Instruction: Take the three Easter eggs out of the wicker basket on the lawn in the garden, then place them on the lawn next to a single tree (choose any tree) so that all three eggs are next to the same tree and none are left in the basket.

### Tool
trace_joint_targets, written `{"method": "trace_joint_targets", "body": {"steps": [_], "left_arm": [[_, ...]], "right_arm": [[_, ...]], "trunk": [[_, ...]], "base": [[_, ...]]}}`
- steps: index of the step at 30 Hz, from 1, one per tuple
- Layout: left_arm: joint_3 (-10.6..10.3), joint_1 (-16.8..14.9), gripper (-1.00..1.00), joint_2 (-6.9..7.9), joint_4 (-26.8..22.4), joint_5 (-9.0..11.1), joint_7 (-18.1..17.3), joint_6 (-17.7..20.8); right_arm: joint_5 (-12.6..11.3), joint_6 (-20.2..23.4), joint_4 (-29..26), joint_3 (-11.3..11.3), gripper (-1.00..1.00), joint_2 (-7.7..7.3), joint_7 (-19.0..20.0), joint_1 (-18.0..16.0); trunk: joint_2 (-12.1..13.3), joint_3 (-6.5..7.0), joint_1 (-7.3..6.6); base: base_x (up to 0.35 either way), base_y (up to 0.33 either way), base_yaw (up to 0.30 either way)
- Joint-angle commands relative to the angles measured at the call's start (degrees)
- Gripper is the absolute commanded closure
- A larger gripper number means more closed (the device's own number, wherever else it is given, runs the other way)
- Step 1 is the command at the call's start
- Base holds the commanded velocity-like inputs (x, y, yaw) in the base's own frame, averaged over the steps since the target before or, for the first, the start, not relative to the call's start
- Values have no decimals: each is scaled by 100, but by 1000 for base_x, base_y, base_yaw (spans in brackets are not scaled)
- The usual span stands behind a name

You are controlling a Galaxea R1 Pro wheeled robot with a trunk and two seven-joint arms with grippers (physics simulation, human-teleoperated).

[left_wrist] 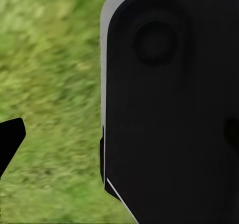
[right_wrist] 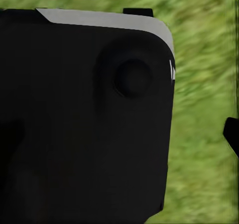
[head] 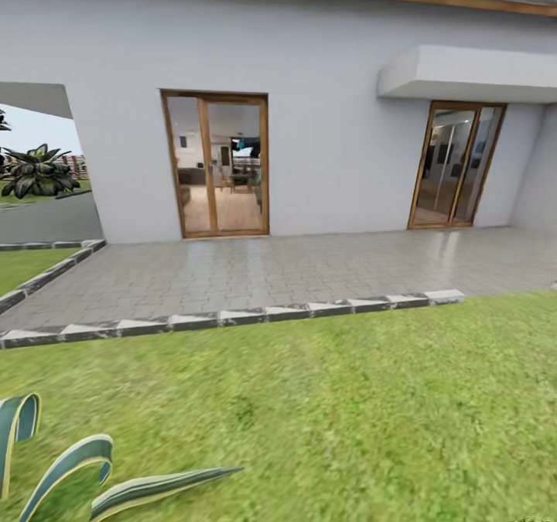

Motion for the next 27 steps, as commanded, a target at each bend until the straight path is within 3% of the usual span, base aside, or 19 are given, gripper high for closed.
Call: {"method": "trace_joint_targets", "body": {"steps": [1, 9, 18, 27], "left_arm": [[3, 0, -100, 1, -3, 13, 1, 2], [3, 0, -100, 1, -3, 13, 2, 2], [3, 0, -100, 1, -3, 13, 2, 2], [3, 0, -100, 1, -3, 13, 0, 2]], "right_arm": [[2, 2, 11, 2, -100, 1, 4, -7], [2, 2, 11, 2, -100, 1, 4, -7], [2, 2, 11, 2, -100, 9, 4, -7], [2, 2, 11, 2, -100, 10, 4, -7]], "trunk": [[-2, -5, 2], [-2, -5, 2], [-2, -5, 2], [-2, -5, 2]], "base": [[232, -212, -271], [234, -209, -265], [234, -208, -72], [236, -206, -275]]}}
